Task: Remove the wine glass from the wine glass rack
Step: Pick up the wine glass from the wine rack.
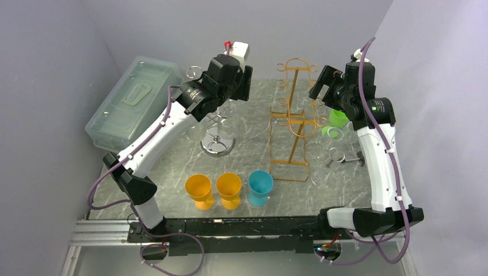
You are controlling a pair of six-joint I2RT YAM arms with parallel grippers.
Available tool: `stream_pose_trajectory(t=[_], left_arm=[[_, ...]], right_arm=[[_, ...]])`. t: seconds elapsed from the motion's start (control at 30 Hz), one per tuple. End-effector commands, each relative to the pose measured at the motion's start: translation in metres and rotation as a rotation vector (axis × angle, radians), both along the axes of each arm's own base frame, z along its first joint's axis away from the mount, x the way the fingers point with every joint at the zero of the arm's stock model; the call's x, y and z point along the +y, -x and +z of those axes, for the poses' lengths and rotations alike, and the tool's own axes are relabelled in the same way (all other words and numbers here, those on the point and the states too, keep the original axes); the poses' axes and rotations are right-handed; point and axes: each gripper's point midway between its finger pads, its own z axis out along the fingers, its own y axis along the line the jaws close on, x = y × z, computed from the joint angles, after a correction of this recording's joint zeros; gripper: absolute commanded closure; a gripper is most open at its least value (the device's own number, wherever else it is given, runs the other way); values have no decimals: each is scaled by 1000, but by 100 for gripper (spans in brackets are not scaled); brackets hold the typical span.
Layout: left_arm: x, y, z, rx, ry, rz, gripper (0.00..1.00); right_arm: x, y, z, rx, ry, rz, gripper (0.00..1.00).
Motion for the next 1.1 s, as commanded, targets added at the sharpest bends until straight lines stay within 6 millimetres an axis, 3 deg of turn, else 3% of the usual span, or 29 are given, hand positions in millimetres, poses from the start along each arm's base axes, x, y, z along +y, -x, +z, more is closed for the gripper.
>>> stream_pose_trajectory(t=[0.0, 1.07], left_arm=[[16, 6, 51, -131, 66, 40, 75], [25, -36, 50, -233, 21, 140, 75]], right_arm=[[2, -2, 14, -61, -1, 15, 0], [2, -5, 14, -61, 8, 19, 0]])
